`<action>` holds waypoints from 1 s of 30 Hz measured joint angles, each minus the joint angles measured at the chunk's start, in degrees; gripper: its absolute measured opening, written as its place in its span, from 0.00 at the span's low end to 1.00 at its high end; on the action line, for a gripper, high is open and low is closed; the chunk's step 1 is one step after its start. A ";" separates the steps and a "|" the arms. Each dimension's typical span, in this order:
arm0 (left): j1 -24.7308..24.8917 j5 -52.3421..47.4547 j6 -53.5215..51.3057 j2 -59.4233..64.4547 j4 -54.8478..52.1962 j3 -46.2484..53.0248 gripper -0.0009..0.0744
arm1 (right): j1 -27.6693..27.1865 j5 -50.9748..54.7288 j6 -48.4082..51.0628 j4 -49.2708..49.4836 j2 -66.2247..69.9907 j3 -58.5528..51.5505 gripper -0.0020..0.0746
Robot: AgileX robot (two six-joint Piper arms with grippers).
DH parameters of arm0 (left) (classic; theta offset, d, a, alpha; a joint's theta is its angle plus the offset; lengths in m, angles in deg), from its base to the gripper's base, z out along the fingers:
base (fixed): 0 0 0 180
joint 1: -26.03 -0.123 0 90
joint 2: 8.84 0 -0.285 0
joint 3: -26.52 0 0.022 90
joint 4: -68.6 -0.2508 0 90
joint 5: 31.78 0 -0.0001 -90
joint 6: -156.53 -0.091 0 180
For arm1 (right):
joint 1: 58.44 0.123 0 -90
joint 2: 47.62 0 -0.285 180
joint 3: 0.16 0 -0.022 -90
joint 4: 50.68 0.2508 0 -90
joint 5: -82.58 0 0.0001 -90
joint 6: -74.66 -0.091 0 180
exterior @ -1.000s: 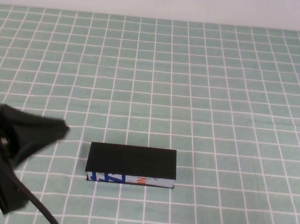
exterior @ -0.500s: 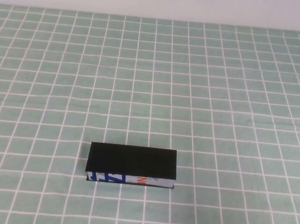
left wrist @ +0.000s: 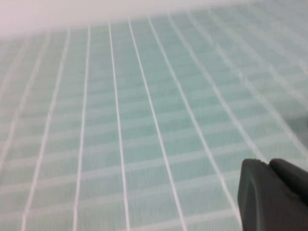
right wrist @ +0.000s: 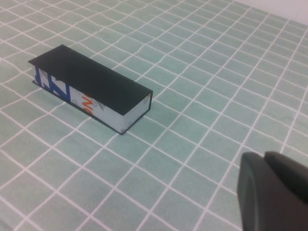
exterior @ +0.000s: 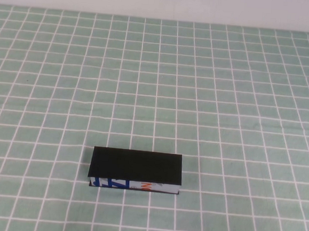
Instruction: Return glasses to glasses case
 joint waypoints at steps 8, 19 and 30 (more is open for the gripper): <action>0.00 -1.56 0.14 0.00 -0.06 0.83 0.01 | 0.00 0.00 0.00 0.00 0.00 0.00 0.01; 0.00 -1.56 0.14 0.00 -0.06 0.83 0.01 | 0.00 0.00 0.00 0.03 0.00 0.00 0.01; 0.00 -1.56 0.37 0.00 -0.06 0.83 0.01 | 0.00 0.00 0.00 0.03 0.00 0.00 0.01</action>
